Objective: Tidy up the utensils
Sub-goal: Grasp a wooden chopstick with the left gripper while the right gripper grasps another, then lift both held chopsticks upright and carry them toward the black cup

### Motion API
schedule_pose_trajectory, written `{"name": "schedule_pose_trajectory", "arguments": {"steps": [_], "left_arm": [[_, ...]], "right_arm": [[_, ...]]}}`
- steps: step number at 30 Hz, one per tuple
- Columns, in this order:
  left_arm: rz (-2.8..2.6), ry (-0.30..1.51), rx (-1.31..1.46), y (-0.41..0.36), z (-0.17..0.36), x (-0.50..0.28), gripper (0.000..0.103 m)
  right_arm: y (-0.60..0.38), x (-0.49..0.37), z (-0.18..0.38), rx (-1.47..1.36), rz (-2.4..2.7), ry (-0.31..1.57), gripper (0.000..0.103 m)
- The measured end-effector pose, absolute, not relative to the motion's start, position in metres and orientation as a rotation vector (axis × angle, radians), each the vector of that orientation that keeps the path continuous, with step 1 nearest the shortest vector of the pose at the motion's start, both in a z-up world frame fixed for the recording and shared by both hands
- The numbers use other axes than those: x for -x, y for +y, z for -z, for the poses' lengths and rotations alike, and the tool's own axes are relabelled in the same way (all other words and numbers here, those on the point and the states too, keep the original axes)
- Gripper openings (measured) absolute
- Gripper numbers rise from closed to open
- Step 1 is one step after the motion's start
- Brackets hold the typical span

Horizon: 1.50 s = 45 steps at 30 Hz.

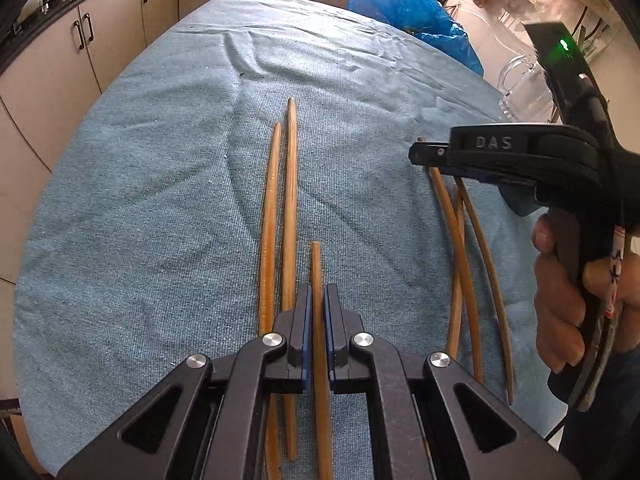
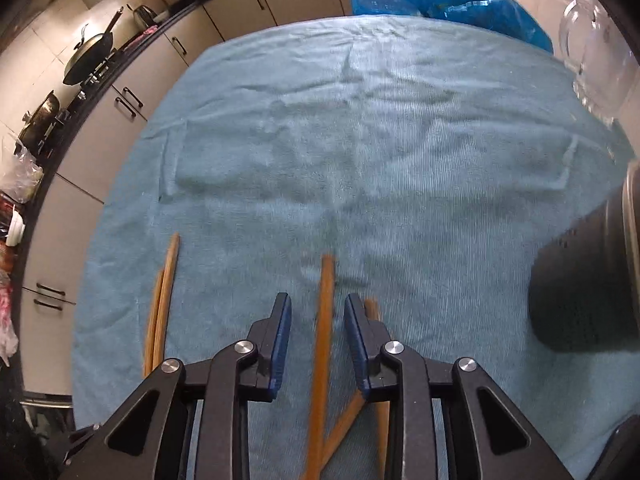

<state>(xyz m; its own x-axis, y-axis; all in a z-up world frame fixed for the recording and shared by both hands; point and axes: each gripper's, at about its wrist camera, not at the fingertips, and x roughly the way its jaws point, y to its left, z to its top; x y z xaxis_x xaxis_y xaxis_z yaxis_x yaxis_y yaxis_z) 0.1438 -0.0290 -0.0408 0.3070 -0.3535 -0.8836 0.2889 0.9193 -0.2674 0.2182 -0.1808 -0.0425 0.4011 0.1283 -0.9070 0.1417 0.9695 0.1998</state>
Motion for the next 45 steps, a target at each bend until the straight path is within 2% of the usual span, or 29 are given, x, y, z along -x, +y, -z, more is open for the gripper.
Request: {"name": "schedule_pose_trajectory", "arguments": {"steps": [2,3,6,10,19,24,31,45], "left_arm": [[0.420,1.187,0.060,-0.031,0.041,-0.146,0.006],[0.417,1.188,0.058,-0.033,0.041,-0.148,0.006],[0.413,1.181,0.047,-0.040,0.039,-0.156,0.005],[0.423,1.136,0.056,-0.044,0.023,-0.158,0.005],[0.427,0.931,0.082,-0.040,-0.051,-0.131,0.005],[0.399,0.812,0.069,-0.034,-0.087,-0.108,0.005],[0.380,0.716,0.077,-0.021,-0.113,-0.085,0.005],[0.379,0.701,0.074,-0.024,-0.121,-0.072,0.005]], "right_arm": [[-0.178,-0.220,0.043,-0.233,0.005,1.164,0.009],[-0.178,-0.220,0.043,-0.229,0.002,1.157,0.008],[-0.183,-0.213,0.036,-0.264,-0.021,1.124,0.008],[-0.192,-0.186,-0.001,-0.307,-0.058,0.995,0.008],[-0.191,-0.096,-0.094,-0.274,-0.137,0.641,0.008],[-0.182,-0.048,-0.114,-0.213,-0.120,0.493,0.008],[-0.180,-0.013,-0.116,-0.200,-0.097,0.431,0.008],[-0.201,0.011,-0.122,-0.239,-0.070,0.401,0.008]]}}
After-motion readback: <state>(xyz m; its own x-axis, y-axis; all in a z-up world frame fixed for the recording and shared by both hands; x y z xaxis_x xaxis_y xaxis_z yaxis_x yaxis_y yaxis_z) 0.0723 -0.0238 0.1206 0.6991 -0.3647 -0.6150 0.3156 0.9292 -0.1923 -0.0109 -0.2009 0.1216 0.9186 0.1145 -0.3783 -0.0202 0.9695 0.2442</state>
